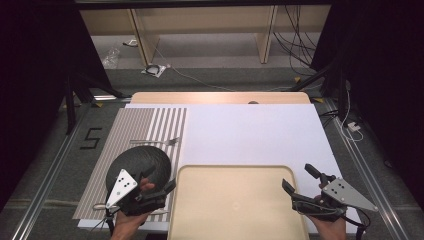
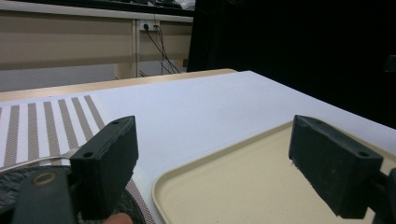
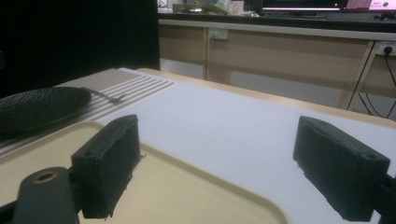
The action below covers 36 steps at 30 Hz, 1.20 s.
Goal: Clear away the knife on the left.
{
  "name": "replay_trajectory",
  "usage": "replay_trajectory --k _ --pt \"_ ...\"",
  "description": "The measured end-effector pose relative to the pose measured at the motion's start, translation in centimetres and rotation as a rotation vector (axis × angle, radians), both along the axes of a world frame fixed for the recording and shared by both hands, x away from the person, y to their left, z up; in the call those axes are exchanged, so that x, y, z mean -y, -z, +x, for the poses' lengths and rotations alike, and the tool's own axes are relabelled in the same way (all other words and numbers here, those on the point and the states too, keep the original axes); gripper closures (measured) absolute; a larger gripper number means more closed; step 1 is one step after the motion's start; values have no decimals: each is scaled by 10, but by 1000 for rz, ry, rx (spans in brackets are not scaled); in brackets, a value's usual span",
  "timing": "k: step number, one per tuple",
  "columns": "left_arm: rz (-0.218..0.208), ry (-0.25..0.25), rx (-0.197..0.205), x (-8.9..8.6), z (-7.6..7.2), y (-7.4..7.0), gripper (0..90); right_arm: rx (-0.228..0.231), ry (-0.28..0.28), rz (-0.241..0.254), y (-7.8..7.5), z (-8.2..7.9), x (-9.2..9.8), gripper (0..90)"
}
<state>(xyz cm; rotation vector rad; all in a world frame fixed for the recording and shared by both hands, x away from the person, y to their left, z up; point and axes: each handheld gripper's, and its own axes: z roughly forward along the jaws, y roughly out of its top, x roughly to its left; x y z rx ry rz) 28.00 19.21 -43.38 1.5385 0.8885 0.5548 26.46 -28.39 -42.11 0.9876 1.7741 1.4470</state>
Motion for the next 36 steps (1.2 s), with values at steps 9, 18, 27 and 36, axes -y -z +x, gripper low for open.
replay_trajectory --k 9,18,27,36 --pt "23 1 -41 -7 3 -5 155 -2 -3 6 0 0 0 157" --pt "111 9 -87 -15 7 -12 157 1 -10 9 -1 0 -1 156" --pt "200 8 -147 -29 8 -15 160 -4 -10 8 -1 0 -1 157" --pt "307 8 -234 -44 9 -15 163 -10 -19 6 0 0 -2 156"
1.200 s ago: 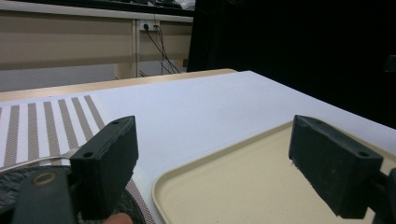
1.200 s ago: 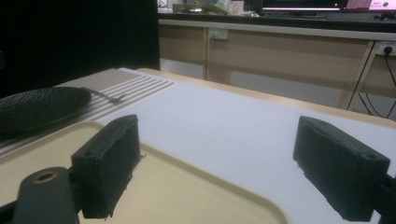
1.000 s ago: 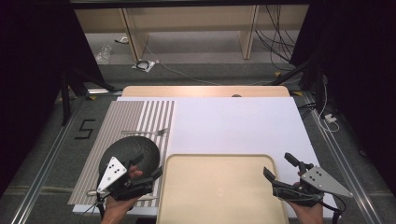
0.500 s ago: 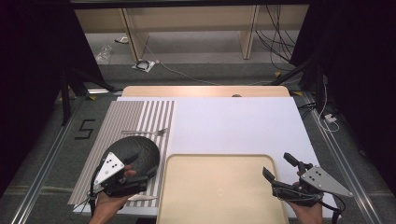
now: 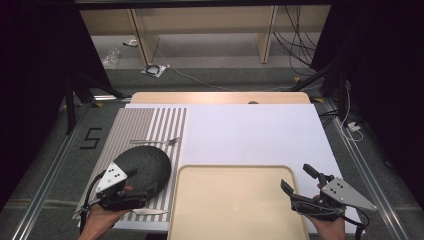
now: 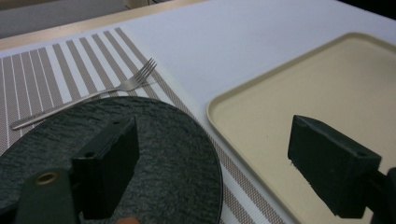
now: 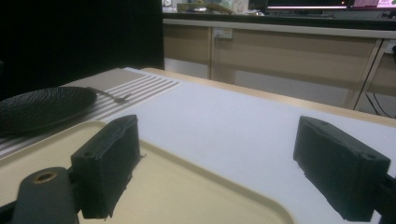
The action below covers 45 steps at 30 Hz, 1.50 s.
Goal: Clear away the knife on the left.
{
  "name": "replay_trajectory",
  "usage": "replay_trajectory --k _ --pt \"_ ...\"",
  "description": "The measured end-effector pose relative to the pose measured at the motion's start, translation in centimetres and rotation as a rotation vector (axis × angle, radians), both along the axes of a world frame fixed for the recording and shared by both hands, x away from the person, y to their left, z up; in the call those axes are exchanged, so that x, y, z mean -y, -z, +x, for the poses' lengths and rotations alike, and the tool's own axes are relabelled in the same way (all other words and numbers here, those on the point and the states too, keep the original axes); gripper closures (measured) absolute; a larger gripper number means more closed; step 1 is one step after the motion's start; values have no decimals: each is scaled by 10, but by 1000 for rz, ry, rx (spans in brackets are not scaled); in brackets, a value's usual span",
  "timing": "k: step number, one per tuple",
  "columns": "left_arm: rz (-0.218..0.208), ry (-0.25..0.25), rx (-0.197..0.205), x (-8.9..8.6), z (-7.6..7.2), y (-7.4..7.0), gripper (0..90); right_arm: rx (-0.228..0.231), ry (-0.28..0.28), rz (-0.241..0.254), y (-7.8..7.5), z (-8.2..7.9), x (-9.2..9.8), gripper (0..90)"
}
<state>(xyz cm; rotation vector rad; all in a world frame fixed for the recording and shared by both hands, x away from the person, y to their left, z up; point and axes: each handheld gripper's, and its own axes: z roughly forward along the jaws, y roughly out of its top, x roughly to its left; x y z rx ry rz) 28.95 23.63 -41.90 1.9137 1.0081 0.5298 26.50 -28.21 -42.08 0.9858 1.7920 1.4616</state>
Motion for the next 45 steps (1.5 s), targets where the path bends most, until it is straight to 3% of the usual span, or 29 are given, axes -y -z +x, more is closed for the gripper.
replay_trajectory --k 5,22,29,37,45 --pt "64 7 -34 -6 -1 1 165 -1 -1 0 0 0 0 157" --pt "190 -14 -163 -39 -6 5 177 -1 -10 6 1 1 -1 157" --pt "272 -6 -226 -50 -6 9 183 -3 -14 7 1 1 -1 157" --pt "314 -17 -293 -65 -5 14 197 -3 -15 9 1 1 -1 157" --pt "376 12 -370 -72 -3 22 202 -3 -16 9 0 1 -1 157"
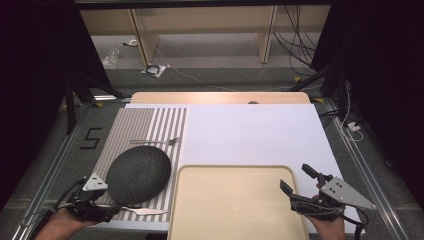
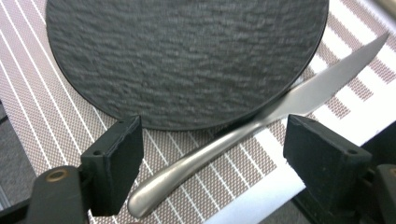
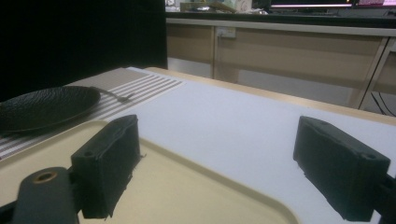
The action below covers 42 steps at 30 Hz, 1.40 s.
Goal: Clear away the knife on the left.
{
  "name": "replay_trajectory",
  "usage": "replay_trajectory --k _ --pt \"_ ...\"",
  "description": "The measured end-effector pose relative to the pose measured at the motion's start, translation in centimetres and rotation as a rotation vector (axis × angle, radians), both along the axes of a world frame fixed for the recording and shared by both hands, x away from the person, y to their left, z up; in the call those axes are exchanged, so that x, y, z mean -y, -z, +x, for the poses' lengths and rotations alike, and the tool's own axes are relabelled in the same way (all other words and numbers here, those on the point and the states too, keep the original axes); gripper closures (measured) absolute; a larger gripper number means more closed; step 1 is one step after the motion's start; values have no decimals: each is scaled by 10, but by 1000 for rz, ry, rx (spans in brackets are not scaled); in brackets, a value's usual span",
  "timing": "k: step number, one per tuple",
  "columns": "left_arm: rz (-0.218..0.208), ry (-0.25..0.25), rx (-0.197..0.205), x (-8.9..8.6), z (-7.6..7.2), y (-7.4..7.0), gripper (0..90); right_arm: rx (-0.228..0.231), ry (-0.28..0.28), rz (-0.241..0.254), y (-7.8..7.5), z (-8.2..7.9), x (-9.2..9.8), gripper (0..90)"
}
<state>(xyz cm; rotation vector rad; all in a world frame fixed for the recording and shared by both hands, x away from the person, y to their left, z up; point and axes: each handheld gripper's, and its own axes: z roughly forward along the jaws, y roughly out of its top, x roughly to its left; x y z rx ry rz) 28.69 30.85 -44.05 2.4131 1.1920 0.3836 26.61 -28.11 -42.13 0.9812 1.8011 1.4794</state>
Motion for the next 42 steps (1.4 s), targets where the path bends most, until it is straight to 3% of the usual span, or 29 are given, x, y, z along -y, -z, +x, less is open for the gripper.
replay_trajectory --k 8,22,36,42 --pt "46 14 -74 -2 6 10 218 -4 -2 0 0 0 0 158" --pt "73 44 -176 -3 21 23 259 -4 -3 -4 0 0 0 158" --pt "87 73 -215 1 28 27 296 -7 -6 -5 0 1 0 159" --pt "113 104 -226 5 27 26 360 -9 -7 -4 0 1 0 159"
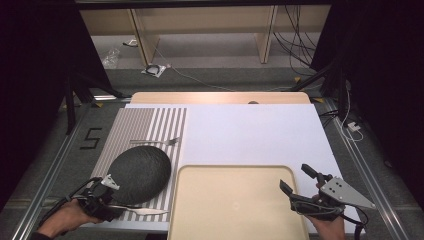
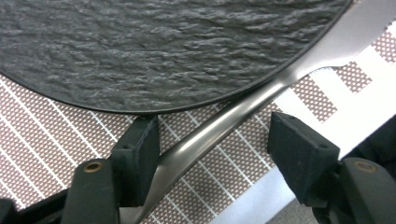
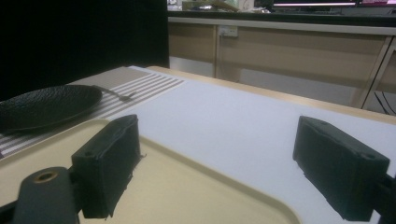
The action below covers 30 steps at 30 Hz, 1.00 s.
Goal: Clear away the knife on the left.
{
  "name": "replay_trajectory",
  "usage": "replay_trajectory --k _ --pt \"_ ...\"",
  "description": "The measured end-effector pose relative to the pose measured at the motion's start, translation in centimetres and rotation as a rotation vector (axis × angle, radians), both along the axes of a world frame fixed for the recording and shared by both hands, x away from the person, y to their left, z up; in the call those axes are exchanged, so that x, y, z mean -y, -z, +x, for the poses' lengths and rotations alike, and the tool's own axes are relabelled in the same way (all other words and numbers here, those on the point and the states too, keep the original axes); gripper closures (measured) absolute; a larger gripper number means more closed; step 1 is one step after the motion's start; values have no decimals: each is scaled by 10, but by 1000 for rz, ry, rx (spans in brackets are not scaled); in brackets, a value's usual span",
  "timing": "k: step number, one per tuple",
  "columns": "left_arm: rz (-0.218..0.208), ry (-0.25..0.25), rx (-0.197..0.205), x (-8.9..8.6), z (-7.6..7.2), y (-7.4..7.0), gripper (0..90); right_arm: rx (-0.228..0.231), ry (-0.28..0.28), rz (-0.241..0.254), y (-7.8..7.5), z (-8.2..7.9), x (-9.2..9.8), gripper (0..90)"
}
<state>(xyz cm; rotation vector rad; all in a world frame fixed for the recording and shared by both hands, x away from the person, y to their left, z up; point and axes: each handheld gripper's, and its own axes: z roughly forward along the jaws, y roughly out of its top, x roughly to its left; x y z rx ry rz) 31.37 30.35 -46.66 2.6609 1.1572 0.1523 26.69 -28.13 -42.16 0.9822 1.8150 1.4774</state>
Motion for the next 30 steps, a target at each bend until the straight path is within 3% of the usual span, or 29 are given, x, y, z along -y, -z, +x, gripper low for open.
replay_trajectory --k 5,16,25,30 --pt "37 63 -39 8 -2 -3 461 1 -2 -3 0 0 0 159" --pt "150 197 -39 28 -7 -6 617 -2 -13 -12 0 0 -2 160" --pt "181 276 -38 34 -10 -6 712 -5 -16 -18 0 0 -2 160" --pt "190 289 -38 37 -10 -6 724 -3 -20 -15 0 1 -2 160"
